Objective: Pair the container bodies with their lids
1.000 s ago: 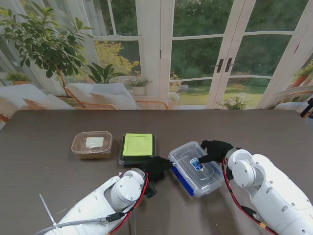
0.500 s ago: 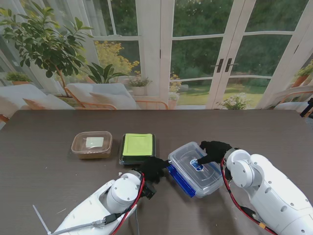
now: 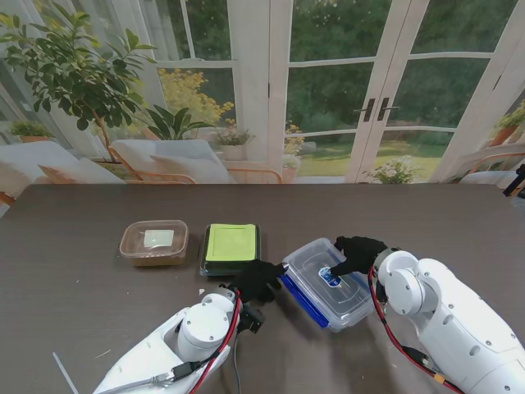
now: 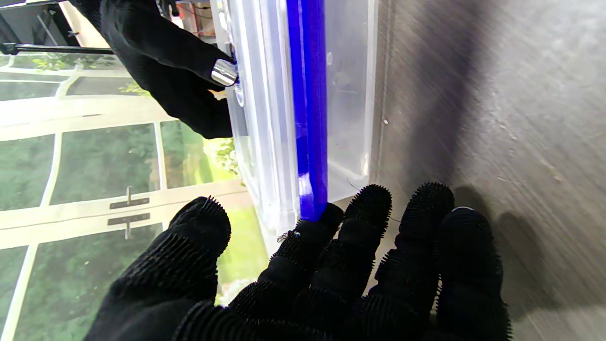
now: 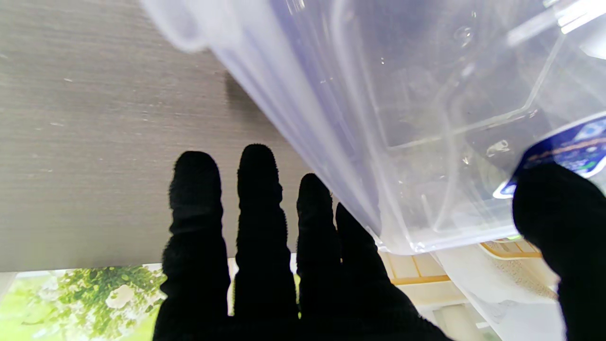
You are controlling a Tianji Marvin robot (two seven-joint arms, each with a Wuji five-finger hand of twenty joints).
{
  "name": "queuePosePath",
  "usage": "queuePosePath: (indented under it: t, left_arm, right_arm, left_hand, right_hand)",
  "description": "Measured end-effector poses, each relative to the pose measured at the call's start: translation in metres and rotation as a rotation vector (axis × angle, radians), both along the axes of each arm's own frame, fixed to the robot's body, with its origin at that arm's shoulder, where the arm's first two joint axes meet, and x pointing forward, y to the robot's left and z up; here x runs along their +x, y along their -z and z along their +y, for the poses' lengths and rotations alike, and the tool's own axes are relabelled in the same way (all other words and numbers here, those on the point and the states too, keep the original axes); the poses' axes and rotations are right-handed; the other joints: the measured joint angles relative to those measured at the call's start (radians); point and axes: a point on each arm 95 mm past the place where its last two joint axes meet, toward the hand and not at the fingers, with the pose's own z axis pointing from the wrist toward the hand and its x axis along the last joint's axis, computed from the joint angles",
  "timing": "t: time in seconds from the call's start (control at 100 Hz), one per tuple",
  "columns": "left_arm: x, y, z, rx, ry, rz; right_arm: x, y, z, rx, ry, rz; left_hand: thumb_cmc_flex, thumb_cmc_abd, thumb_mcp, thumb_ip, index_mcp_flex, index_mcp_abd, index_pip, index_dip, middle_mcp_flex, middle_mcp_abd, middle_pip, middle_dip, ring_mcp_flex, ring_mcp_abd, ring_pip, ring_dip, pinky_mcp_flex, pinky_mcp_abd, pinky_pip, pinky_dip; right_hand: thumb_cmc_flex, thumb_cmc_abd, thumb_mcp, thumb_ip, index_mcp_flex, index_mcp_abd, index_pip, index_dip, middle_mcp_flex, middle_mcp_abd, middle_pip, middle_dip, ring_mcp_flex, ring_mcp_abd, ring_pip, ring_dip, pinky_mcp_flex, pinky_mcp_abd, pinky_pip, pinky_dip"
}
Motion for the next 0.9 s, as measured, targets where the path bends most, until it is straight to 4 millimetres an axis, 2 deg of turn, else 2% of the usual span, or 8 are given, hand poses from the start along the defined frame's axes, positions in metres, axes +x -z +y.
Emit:
queuePosePath:
  t: [0.06, 0.08, 0.31, 0.39, 0.52, 0.67, 0.79, 0.9]
  left_arm:
    - [-0.001, -0.001, -0.002, -0.014, -0.003, -0.014]
    - [-0.001, -0.001, -0.002, -0.019, -0.004, -0.018]
    - [-0.002, 0.0, -0.005, -0.052, -0.001, -0.036]
    - [-0.003, 0.001, -0.006, -0.054, 0.002, -0.041]
    - [-0.003, 0.002, -0.007, -0.05, 0.012, -0.051]
    - [-0.004, 0.004, -0.01, 0.058, 0.039, -0.162]
    - [-0.005, 0.004, -0.011, 0.094, 0.051, -0.201]
    - [-0.005, 0.004, -0.01, 0.12, 0.078, -0.226]
  right_arm:
    - [0.0, 0.0, 0.0, -0.002, -0.001, 0.0]
    - [0.0, 0.0, 0.0, -0.002, -0.001, 0.0]
    - [-0.001, 0.0, 0.001, -0.003, 0.001, -0.001]
    - [-0.001, 0.0, 0.0, -0.003, 0.001, -0.001]
    - [-0.001, 0.0, 0.001, -0.003, 0.001, 0.0]
    - [-0.001, 0.0, 0.0, -0.005, 0.001, -0.001]
    - [-0.001, 0.0, 0.0, -0.006, 0.001, -0.002]
    - [-0.001, 0.0, 0.0, -0.007, 0.002, -0.003]
  left_hand:
    - [0.0, 0.0, 0.0, 0.0, -0.003, 0.022, 0.0, -0.004, 0.003, 0.0, 0.0, 0.0, 0.0, 0.0, 0.0, 0.0, 0.0, 0.0, 0.0, 0.0]
    - [0.001, 0.0, 0.0, 0.0, -0.003, 0.027, 0.0, -0.005, 0.004, 0.016, -0.001, -0.001, 0.0, 0.0, 0.0, 0.0, 0.0, 0.0, 0.0, 0.0]
    - [0.019, -0.001, 0.001, 0.0, -0.016, 0.085, -0.009, -0.012, 0.005, 0.025, 0.0, 0.007, 0.0, 0.0, 0.0, 0.001, -0.01, 0.0, 0.0, -0.01]
    - [0.029, -0.023, 0.089, 0.0, -0.027, 0.094, -0.009, -0.013, 0.005, 0.028, 0.0, 0.017, 0.0, 0.0, 0.0, 0.001, -0.01, 0.0, 0.0, -0.013]
    - [0.03, -0.119, 0.228, 0.0, -0.064, 0.114, -0.009, -0.021, -0.003, 0.033, 0.0, 0.025, 0.0, -0.017, 0.013, 0.006, -0.01, -0.017, 0.006, -0.024]
    - [0.031, -0.199, 0.342, 0.0, -0.075, 0.117, 0.005, -0.022, -0.014, 0.032, 0.068, 0.132, 0.009, -0.048, 0.138, 0.066, 0.016, -0.029, 0.098, 0.016]
    - [0.029, -0.255, 0.408, 0.0, -0.101, 0.117, 0.007, -0.022, -0.054, 0.028, 0.106, 0.165, 0.01, -0.091, 0.188, 0.077, 0.054, -0.066, 0.119, 0.047]
    - [0.037, -0.306, 0.463, 0.0, -0.14, 0.117, 0.006, -0.034, -0.103, 0.021, 0.134, 0.155, 0.01, -0.131, 0.188, 0.065, 0.063, -0.121, 0.118, 0.023]
  right_hand:
    - [0.0, 0.0, 0.0, 0.0, 0.0, 0.001, 0.0, -0.001, 0.0, 0.0, 0.0, 0.0, 0.0, 0.0, 0.001, 0.0, 0.0, 0.0, 0.0, 0.0]
    - [0.0, 0.0, 0.0, 0.0, 0.0, 0.001, 0.0, -0.001, 0.0, 0.0, 0.0, 0.0, 0.0, 0.0, 0.001, 0.0, 0.0, 0.0, 0.0, 0.0]
    - [0.0, -0.012, 0.003, 0.0, 0.0, 0.004, 0.0, -0.007, 0.0, 0.0, 0.0, 0.0, 0.0, 0.0, 0.001, 0.0, 0.0, 0.0, 0.0, 0.0]
    - [0.0, -0.012, 0.003, 0.0, 0.0, 0.007, 0.0, -0.007, 0.0, 0.0, 0.0, 0.0, 0.0, 0.0, 0.001, 0.0, 0.0, 0.0, 0.0, 0.0]
    - [0.0, -0.012, 0.004, 0.0, 0.0, 0.028, 0.0, -0.007, 0.0, 0.0, 0.0, 0.0, 0.0, 0.0, 0.001, 0.001, 0.0, 0.0, 0.0, 0.0]
    - [0.0, -0.012, 0.005, -0.006, 0.0, 0.032, 0.0, -0.007, 0.0, 0.0, 0.0, 0.0, 0.0, 0.0, 0.001, 0.001, 0.0, 0.0, 0.0, 0.0]
    - [-0.003, -0.012, 0.005, -0.006, 0.0, 0.034, 0.0, -0.007, 0.0, 0.0, 0.0, 0.0, 0.0, 0.0, 0.001, 0.001, 0.0, 0.0, 0.0, 0.0]
    - [-0.005, -0.012, 0.007, -0.006, 0.0, 0.035, 0.0, -0.007, 0.0, 0.0, 0.0, 0.0, 0.0, 0.0, 0.001, 0.007, 0.0, 0.0, 0.0, 0.0]
